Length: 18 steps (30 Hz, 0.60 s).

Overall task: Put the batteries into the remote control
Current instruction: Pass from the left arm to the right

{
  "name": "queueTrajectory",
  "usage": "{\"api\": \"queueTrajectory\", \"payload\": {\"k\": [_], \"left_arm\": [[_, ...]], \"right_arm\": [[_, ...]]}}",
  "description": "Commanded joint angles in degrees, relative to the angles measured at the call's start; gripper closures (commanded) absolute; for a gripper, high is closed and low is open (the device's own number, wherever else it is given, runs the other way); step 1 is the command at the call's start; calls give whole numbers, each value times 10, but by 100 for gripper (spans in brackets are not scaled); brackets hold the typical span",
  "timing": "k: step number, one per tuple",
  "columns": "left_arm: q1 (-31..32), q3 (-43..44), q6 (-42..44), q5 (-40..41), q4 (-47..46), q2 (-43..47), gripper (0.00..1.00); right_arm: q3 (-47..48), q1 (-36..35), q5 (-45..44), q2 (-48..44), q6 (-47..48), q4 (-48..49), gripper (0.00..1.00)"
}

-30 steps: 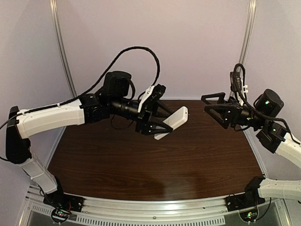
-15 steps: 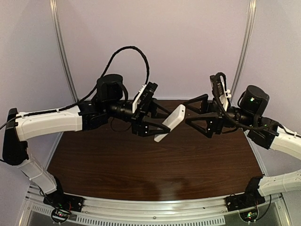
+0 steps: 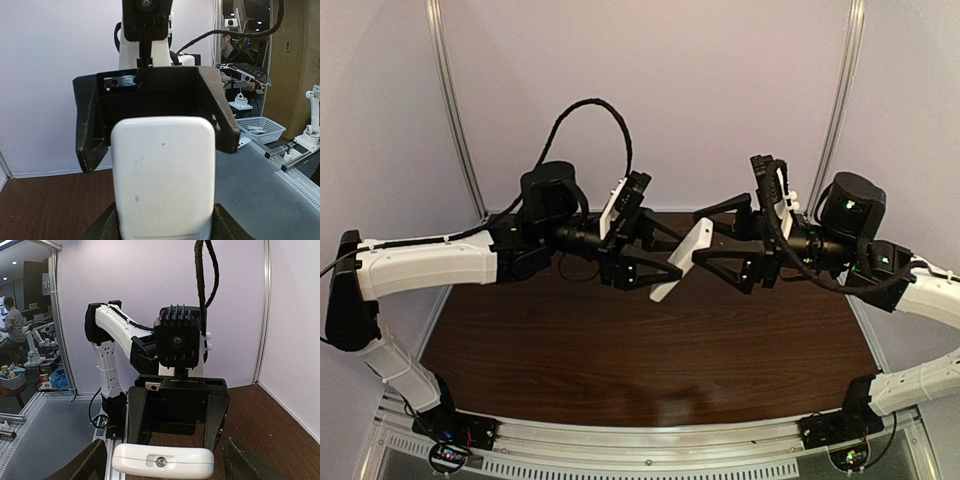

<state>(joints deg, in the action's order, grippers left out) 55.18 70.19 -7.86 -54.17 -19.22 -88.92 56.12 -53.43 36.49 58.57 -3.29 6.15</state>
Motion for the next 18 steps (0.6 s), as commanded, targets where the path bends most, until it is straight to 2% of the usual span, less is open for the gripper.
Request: {"api": "queueTrajectory", "payload": {"k": [1,4,8,15,18], "left_arm": [[1,-4,-13,1,-46,10,73],[2,-5,-19,0,-54,7,73],[2,-12,-29,4,-70,5,73],[2,-21,-30,26,-72,7,72],[1,-27,-27,48,-69,9,65]], "right_arm": [[11,-11,-30,8,23,-21,20],[8,-14,-33,11,24,-15,21],[9,-18,-41,13,24,-11,27],[10,-20,-55,12,23,-12,43],[10,-21,-70,10,18,-15,54]]}}
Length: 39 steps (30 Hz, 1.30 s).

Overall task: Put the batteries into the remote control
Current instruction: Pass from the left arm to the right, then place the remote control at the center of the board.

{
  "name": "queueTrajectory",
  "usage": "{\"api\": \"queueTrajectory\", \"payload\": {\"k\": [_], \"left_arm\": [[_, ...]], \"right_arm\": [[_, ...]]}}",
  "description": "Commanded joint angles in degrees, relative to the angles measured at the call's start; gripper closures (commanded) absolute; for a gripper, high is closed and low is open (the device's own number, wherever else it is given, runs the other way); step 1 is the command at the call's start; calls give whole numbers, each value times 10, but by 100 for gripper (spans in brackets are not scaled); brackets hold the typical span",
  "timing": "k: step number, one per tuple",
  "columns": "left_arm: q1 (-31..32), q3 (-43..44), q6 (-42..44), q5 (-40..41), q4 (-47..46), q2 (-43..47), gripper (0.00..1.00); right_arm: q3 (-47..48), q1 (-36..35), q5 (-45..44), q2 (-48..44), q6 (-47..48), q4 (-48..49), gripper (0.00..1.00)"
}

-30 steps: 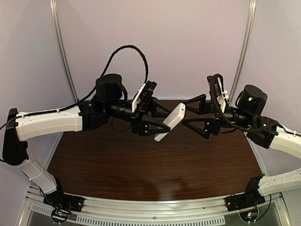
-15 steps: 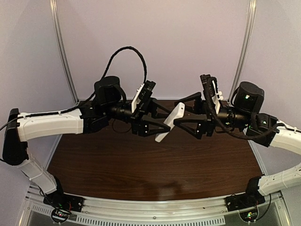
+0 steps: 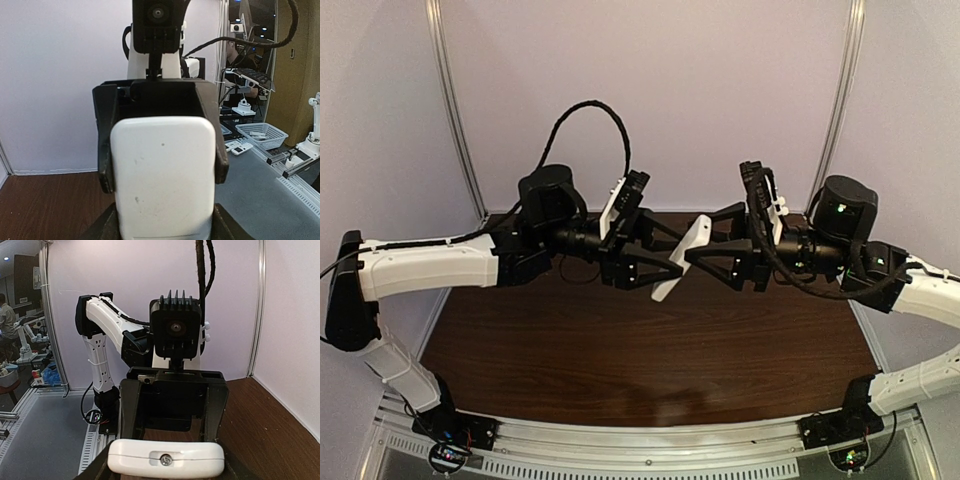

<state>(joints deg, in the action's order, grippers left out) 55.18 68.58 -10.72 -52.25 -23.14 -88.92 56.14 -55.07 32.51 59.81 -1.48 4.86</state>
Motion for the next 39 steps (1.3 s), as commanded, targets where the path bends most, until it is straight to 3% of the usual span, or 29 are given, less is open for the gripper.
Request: {"api": "queueTrajectory", "payload": {"k": [1,7,9,19,23,33,39], "left_arm": [[1,-15,3,34,-29,11,60],[-22,-27,-9,64,7,26,11],[-46,-38,-18,72,21,40,3],[-123,-140,-56,157,41,124,3],[-147,-163,-72,207,56,145,3],[-155,-190,-79,274,46,160,3],[-156,-184,-79,304,67,148,3]], "right_arm": [[11,-4,-36,-4,-3,-3,58],[29,-2,-60,-2,-6,-44,69],[37,2,-85,-1,-6,-77,70],[100,19,-217,91,-21,-281,74],[133,21,-230,146,-25,-344,74],[73,23,-249,190,-64,-256,78],[84,25,-259,253,-60,-269,79]]}}
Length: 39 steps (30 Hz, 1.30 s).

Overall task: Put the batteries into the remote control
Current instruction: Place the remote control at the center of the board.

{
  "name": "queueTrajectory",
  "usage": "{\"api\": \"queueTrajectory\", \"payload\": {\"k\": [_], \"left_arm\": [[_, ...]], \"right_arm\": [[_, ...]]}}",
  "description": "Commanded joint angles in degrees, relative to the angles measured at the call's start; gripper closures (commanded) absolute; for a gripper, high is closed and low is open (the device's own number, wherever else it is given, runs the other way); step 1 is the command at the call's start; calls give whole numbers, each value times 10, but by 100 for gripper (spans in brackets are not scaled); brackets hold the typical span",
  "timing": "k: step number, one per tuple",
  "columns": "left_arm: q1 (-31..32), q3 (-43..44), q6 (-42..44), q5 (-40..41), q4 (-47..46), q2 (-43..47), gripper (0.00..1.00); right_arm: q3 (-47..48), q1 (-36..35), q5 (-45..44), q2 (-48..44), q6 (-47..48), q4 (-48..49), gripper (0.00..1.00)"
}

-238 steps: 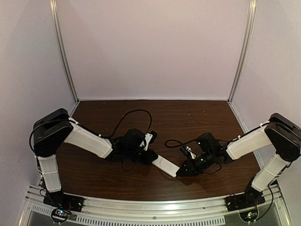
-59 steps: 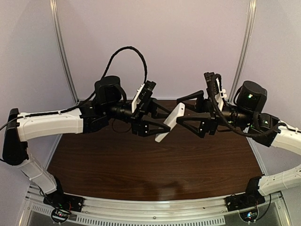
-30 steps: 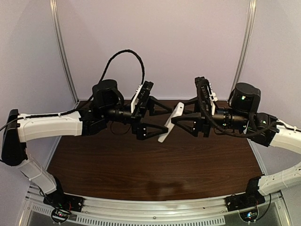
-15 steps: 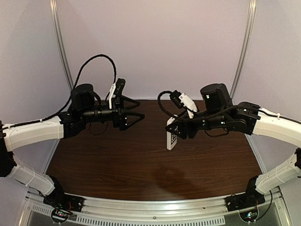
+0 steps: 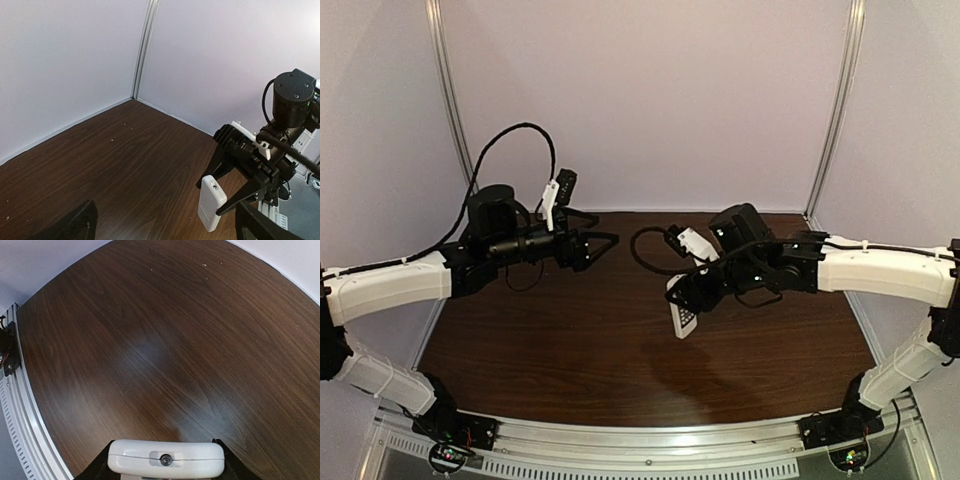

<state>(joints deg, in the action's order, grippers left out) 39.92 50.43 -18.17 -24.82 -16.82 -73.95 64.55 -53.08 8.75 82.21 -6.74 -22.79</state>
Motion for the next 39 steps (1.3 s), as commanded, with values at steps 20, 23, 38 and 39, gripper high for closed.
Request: {"api": "queueTrajectory", "payload": {"k": [20,23,38,39], "left_arm": [[-4,2,5,28,-1,-11,2],[-4,1,7,30,-1,-11,3],[-4,12,23,41,13,-19,3],[-4,13,23,46,17,-20,3]], "right_arm": [[-62,15,16,121,-10,61,81],[-58,15,19,145,-6,57,81],[38,12,43,253,1,-26,79],[46,12,45,260,3,-37,79]]}}
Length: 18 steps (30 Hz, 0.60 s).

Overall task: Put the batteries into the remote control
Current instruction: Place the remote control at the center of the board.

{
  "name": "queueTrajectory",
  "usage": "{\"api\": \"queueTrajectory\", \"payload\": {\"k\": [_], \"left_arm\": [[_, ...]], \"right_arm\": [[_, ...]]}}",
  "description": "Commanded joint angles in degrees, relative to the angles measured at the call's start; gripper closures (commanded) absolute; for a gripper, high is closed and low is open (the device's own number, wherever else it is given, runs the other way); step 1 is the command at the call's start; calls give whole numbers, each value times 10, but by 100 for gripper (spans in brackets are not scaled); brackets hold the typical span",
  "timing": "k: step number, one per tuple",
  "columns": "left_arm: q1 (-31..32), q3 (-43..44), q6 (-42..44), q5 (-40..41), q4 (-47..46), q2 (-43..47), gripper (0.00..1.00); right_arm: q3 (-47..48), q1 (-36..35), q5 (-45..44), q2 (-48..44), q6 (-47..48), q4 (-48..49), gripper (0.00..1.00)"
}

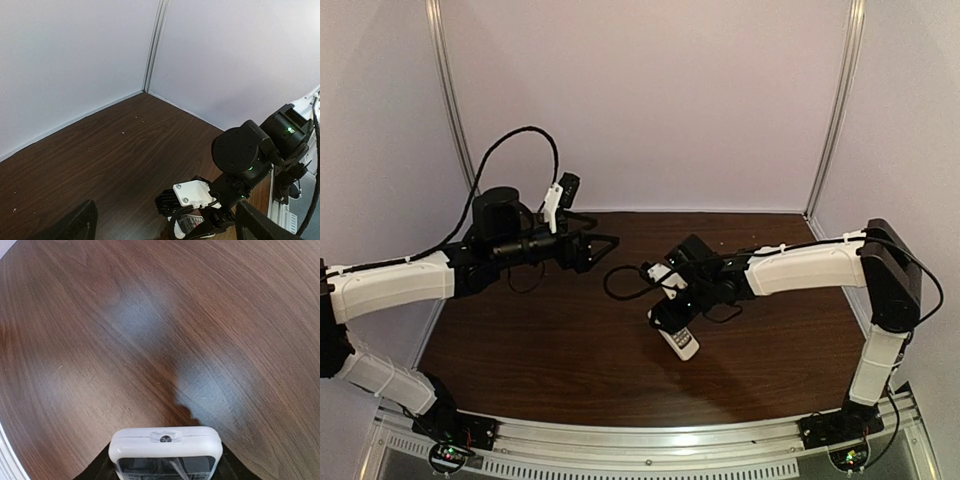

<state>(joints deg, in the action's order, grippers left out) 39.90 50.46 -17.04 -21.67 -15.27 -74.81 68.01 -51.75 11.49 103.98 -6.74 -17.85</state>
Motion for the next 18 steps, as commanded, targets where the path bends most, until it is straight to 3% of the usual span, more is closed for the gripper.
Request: {"api": "queueTrajectory", "payload": {"k": [1,10,18], "left_arm": [[-3,13,13,22,5,-13,3],[-19,46,-7,176,105,-19,3],[-48,20,-22,171,96,4,3]], "right_arm": [[20,-2,23,49,5,-97,79],[60,-3,41,86,20,-170,79],[73,-8,23,115,26,-187,78]]}}
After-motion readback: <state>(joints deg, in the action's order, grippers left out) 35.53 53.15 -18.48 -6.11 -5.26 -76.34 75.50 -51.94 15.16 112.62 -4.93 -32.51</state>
